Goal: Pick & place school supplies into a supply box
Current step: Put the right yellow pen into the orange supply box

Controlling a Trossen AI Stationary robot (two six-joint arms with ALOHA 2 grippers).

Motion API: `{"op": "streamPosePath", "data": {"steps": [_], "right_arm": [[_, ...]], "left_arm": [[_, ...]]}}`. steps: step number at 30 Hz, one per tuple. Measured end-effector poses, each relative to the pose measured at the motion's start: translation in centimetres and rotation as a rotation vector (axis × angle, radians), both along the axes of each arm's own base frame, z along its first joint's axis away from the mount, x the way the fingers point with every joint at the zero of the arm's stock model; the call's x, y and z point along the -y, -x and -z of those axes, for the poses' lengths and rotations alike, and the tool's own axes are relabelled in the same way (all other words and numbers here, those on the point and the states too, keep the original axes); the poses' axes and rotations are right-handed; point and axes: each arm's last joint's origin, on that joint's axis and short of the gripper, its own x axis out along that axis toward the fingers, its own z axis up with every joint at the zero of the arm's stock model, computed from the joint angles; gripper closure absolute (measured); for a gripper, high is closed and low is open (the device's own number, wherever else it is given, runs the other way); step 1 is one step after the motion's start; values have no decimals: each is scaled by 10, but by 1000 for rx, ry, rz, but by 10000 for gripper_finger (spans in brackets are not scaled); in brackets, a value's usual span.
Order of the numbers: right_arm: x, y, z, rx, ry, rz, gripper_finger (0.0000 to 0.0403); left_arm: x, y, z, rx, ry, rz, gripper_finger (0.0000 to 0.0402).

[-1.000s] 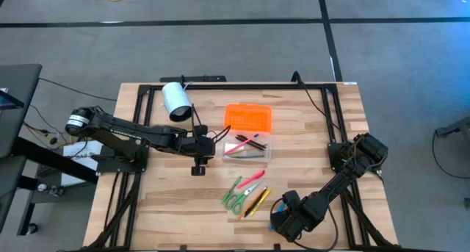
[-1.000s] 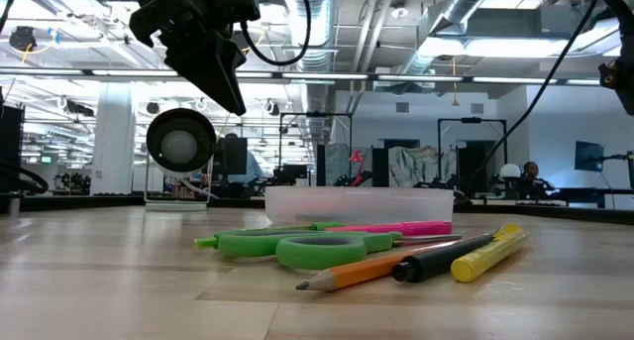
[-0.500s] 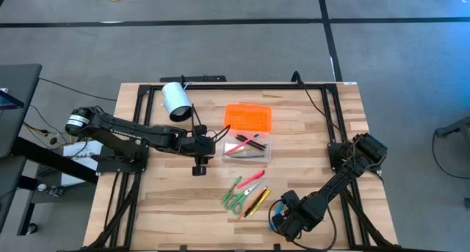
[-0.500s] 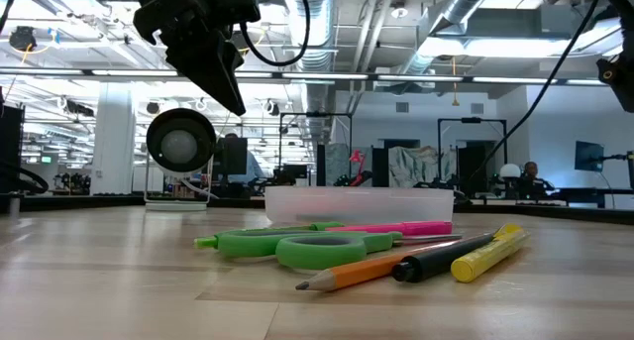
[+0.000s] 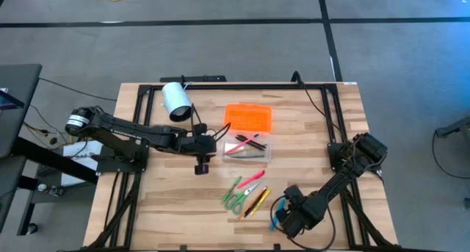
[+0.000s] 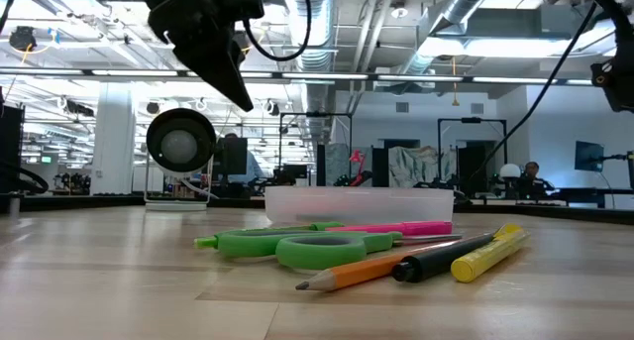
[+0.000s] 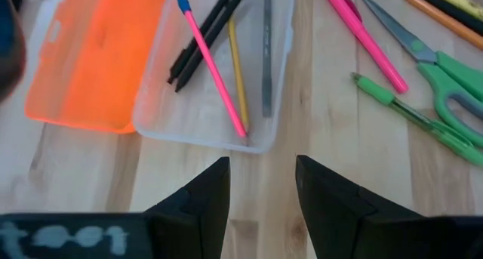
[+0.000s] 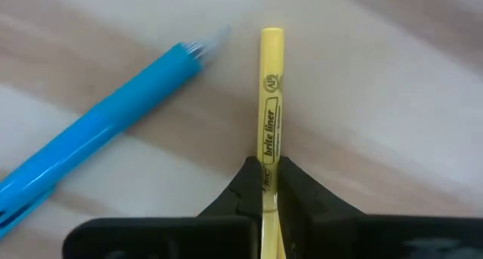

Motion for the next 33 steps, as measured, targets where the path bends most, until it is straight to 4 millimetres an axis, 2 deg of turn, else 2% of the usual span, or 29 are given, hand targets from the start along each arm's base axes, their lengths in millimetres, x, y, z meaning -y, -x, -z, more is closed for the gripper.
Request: {"op": "streamPosePath", "data": {"steps": [3, 12, 20, 23, 27, 31, 33], "right_arm": [[9, 6, -8, -7, 77, -4, 401], [35, 16, -60, 160, 226, -2, 403], [63, 6, -89, 310, 378, -162, 398], [81, -3, -94, 282, 396, -200, 400], [98, -14, -94, 216, 329, -223, 401], [108, -21, -75, 145, 146, -244, 401], [114, -27, -66, 171, 40, -240, 391]], "left_arm": [[-1, -1, -1, 15, -1, -5, 259], [-6, -5, -3, 55, 3, -26, 259], [-12, -5, -4, 58, 3, -46, 259], [-13, -5, -4, 60, 6, -55, 259], [-13, -5, -4, 62, 18, -70, 259], [-13, -4, -3, 53, 25, -80, 259], [-13, -4, -3, 53, 28, -84, 259]]}}
